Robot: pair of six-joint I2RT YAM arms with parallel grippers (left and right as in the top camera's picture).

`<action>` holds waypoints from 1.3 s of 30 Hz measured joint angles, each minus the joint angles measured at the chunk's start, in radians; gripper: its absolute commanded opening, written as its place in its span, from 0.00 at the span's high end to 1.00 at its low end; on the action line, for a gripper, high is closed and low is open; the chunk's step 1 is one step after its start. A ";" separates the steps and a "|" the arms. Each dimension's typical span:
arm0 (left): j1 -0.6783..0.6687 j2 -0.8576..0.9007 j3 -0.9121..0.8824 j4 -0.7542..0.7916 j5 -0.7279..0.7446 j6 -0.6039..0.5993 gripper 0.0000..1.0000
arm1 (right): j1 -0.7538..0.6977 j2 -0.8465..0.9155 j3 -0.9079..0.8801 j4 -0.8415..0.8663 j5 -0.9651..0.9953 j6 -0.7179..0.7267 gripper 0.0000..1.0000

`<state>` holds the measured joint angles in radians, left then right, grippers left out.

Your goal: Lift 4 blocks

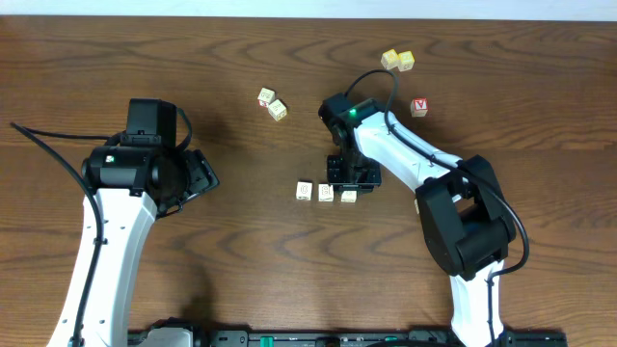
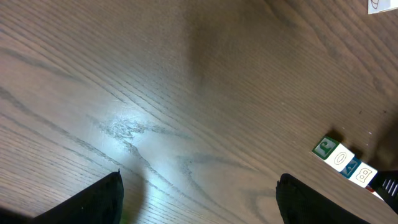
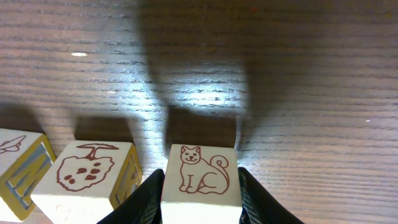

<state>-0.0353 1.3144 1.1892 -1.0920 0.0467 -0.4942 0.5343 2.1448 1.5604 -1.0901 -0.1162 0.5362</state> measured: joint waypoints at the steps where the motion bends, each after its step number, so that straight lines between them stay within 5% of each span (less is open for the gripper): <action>1: 0.000 0.000 0.000 0.000 0.000 0.000 0.21 | -0.001 0.000 0.000 0.000 0.000 0.000 0.66; 15: 0.000 0.000 0.000 0.000 0.000 0.000 0.21 | -0.005 0.000 0.000 0.007 -0.001 -0.036 0.69; 20: 0.000 0.000 0.000 0.000 0.000 0.000 0.21 | -0.005 0.000 0.000 0.007 -0.005 -0.047 0.55; 25: 0.000 0.000 0.000 0.000 0.000 0.000 0.21 | -0.005 0.000 0.007 -0.008 -0.026 -0.051 0.51; 39: 0.000 0.000 -0.001 -0.001 0.000 0.000 0.21 | -0.166 -0.003 0.429 -0.462 0.042 -0.173 0.41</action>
<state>-0.0353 1.3144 1.1885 -1.0931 0.0467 -0.4942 0.3687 2.1418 1.9896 -1.5524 -0.0746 0.3630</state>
